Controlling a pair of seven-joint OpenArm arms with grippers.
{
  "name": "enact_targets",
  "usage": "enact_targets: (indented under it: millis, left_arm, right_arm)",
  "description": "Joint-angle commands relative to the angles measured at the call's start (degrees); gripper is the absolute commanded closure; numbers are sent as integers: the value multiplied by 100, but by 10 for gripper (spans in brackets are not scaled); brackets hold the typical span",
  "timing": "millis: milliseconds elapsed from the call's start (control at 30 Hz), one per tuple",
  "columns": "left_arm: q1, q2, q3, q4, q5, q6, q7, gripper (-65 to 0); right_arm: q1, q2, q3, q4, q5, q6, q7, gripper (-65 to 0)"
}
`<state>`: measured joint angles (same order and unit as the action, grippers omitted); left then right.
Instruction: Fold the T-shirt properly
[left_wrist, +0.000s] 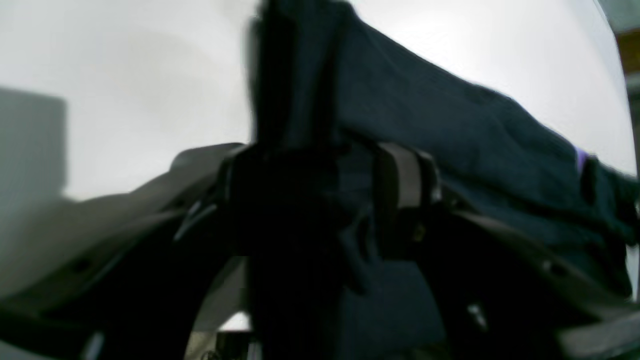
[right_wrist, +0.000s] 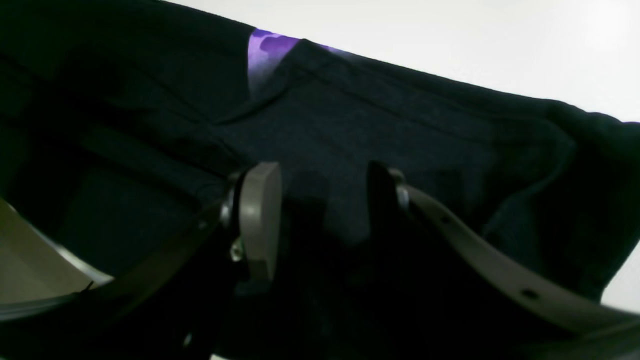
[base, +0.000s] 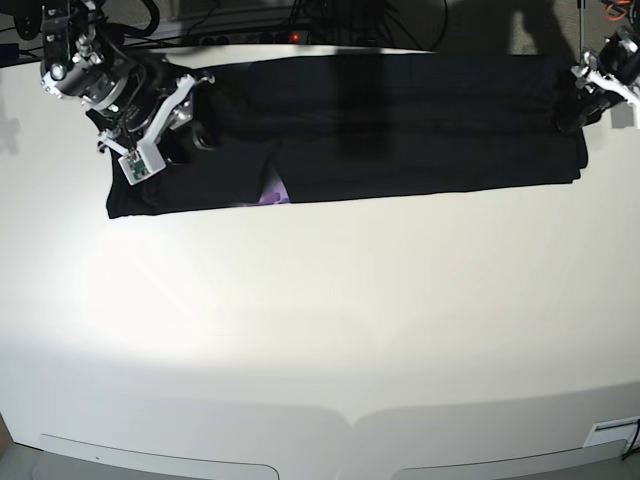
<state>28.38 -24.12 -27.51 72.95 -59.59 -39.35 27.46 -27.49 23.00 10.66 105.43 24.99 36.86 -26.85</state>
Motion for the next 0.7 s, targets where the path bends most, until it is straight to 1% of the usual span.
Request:
enact_targets:
  millis: [0, 100, 167, 233, 333, 467, 667]
  left_arm:
    - [15, -127, -190, 52, -55, -65, -101, -328]
    - [20, -125, -511, 52, 214, -65, -98, -328]
    - [20, -127, -588, 52, 326, -65, -57, -328]
    - [13, -61, -581, 52, 319, -65, 170, -328]
    - [15, 199, -579, 52, 345, -65, 229, -328]
    - [17, 551, -579, 52, 468, -65, 487, -328]
    - [-33, 999, -577, 52, 448, -65, 485, -326]
  right_arm:
    - [17, 66, 28, 96, 50, 22, 136, -285]
    - [17, 63, 28, 96, 55, 22, 155, -285]
    - [15, 63, 28, 96, 55, 22, 243, -285]
    - [20, 63, 28, 96, 66, 22, 256, -285]
    - [20, 63, 28, 96, 70, 22, 262, -285]
    - [31, 63, 28, 96, 70, 22, 267, -285]
    - [118, 66, 28, 96, 70, 22, 245, -285]
